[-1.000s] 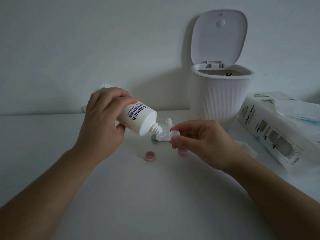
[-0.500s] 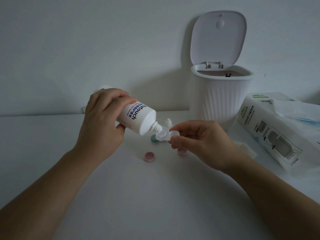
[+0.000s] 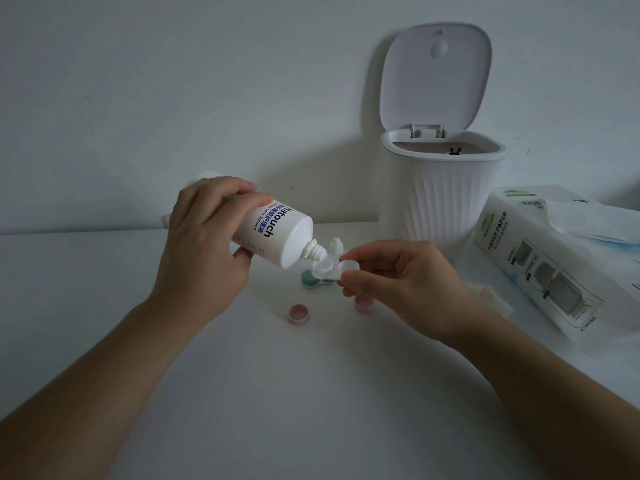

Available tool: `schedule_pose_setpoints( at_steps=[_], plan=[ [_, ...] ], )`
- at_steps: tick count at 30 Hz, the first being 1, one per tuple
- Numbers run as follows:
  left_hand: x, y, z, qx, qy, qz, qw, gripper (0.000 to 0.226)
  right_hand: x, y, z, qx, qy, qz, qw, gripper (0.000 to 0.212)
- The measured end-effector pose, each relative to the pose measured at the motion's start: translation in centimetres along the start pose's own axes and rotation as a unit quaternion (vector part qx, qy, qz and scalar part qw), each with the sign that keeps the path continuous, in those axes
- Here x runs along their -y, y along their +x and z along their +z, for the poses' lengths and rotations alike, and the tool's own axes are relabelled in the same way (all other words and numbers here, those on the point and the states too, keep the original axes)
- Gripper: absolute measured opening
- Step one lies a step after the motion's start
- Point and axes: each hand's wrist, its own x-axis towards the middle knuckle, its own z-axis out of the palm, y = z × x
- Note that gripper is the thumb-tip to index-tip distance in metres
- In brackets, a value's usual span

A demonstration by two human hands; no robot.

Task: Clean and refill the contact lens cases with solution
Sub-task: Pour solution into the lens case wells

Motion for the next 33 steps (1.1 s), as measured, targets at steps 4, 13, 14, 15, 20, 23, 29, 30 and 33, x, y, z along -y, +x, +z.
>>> schedule_pose_setpoints(
  at_steps=[4, 13, 14, 15, 20, 23, 29, 30, 33],
  plan=[
    [0.1, 0.0, -0.1, -0.008, -0.009, -0.015, 1.000, 0.063, 0.1, 0.0, 0.0, -0.010, 0.003, -0.002, 1.000, 0.007],
    [0.0, -0.2, 0.0, -0.011, -0.033, -0.037, 0.999, 0.068, 0.2, 0.0, 0.1, -0.015, 0.013, -0.001, 1.000, 0.007],
    [0.0, -0.2, 0.0, -0.010, -0.037, -0.042, 0.998, 0.068, 0.2, 0.0, 0.0, -0.014, 0.015, -0.001, 1.000, 0.007],
    [0.0, -0.2, -0.1, -0.009, -0.042, -0.048, 0.998, 0.068, 0.1, 0.0, 0.0, -0.013, 0.017, 0.000, 1.000, 0.008],
    [-0.3, -0.4, -0.2, 0.005, -0.086, -0.102, 0.991, 0.067, 0.0, 0.1, -0.1, 0.005, -0.017, -0.010, 1.000, 0.016],
    [-0.5, -0.6, -0.5, 0.005, -0.153, -0.175, 0.973, 0.067, 0.2, 0.0, -0.5, 0.031, -0.054, -0.005, 0.998, 0.032],
    [-1.1, -0.4, -1.1, 0.023, -0.289, -0.340, 0.895, 0.065, -0.2, 0.1, -1.1, 0.096, -0.093, 0.021, 0.991, 0.032],
    [-1.1, -0.3, -1.2, 0.030, -0.296, -0.352, 0.888, 0.066, -0.3, 0.2, -1.1, 0.102, -0.101, 0.027, 0.989, 0.032],
    [-1.5, -0.1, -1.6, 0.043, -0.318, -0.369, 0.872, 0.064, -0.4, 0.2, -1.2, 0.122, -0.125, 0.033, 0.984, 0.032]
  ],
)
